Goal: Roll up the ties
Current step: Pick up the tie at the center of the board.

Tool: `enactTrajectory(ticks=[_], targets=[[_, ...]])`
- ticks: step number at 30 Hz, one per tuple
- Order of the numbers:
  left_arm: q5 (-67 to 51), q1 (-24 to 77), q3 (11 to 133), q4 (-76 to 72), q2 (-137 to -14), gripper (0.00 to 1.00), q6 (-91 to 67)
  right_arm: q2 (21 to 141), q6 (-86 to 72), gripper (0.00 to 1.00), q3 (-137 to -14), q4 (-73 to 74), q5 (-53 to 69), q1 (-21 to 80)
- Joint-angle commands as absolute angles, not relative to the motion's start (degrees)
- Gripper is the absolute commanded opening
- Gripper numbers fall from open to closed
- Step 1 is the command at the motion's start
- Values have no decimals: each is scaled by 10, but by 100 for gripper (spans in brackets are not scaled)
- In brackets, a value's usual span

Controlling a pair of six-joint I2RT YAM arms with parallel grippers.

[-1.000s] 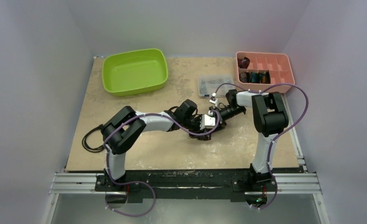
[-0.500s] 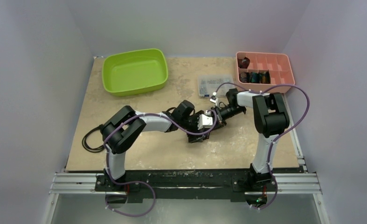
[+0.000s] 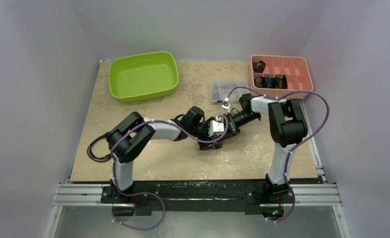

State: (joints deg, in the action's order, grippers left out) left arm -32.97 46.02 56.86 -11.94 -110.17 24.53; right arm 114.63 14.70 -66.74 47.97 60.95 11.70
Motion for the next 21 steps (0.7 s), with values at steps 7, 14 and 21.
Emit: enactTrajectory(ticks=[7, 14, 21], targets=[[-364, 467, 559, -71, -1064, 96, 256, 1088, 150, 0, -717, 503, 587, 121], [-370, 412, 568, -15, -969, 100, 176, 1085, 194, 0, -796, 588, 511, 78], [-369, 366, 549, 60, -876, 100, 209, 1070, 237, 0, -976, 681, 437, 15]])
